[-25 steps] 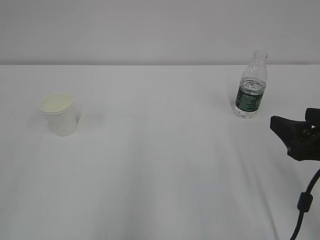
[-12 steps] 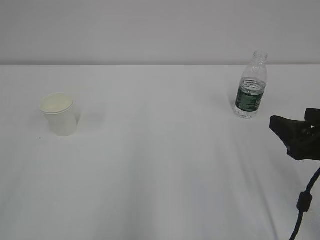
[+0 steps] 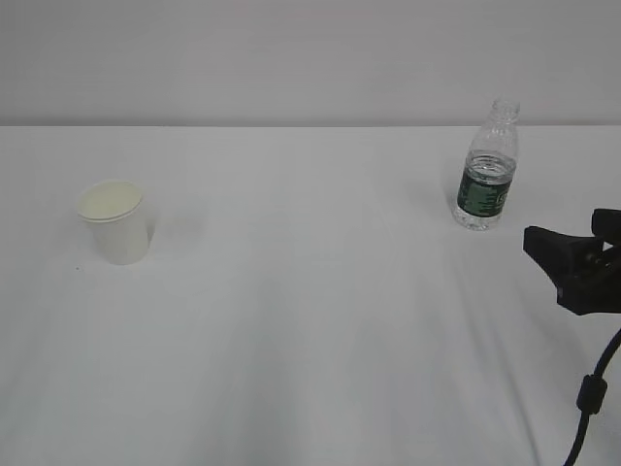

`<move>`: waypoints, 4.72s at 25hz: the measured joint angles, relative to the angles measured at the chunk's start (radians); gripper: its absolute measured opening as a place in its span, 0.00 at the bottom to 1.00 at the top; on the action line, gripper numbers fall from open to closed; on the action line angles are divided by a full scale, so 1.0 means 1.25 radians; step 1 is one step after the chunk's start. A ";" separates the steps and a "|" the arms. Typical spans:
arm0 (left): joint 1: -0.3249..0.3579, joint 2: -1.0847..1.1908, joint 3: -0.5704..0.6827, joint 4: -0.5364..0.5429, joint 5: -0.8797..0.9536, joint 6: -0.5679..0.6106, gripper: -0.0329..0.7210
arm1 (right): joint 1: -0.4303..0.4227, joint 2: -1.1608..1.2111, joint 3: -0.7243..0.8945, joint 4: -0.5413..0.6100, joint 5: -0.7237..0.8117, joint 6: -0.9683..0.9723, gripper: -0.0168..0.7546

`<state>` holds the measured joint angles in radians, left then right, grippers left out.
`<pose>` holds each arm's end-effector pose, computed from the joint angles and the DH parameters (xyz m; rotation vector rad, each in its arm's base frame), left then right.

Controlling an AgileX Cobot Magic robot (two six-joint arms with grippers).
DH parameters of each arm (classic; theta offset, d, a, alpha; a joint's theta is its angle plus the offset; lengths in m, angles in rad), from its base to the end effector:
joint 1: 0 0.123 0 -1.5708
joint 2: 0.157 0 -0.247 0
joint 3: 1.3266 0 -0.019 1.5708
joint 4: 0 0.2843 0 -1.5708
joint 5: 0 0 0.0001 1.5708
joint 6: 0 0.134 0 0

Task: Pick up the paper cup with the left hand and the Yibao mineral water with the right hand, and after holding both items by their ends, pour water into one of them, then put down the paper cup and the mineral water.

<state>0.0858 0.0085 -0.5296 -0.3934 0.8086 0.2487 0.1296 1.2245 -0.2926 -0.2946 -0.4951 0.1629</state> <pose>0.1087 -0.0280 0.3211 0.1066 1.7259 -0.2022 0.2756 0.0545 0.1178 -0.3113 1.9129 0.1551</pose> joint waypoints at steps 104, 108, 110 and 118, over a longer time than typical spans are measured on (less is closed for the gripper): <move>-0.415 1.057 0.340 -0.009 -1.375 0.003 0.63 | 0.000 0.234 0.000 0.078 -0.259 -0.024 0.78; -0.415 1.057 0.340 -0.009 -1.375 0.003 0.63 | 0.000 0.234 0.000 0.078 -0.267 -0.025 0.78; -0.415 1.057 0.340 -0.009 -1.375 0.003 0.63 | 0.000 0.234 0.000 0.078 -0.273 -0.025 0.78; -0.415 1.076 0.340 -0.019 -1.379 0.003 0.63 | 0.000 0.234 0.000 0.078 -0.276 -0.025 0.78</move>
<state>-0.4324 1.3539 -0.1046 -0.4175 -0.9157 0.2529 0.1296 1.5164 -0.2926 -0.1967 -0.8404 0.1311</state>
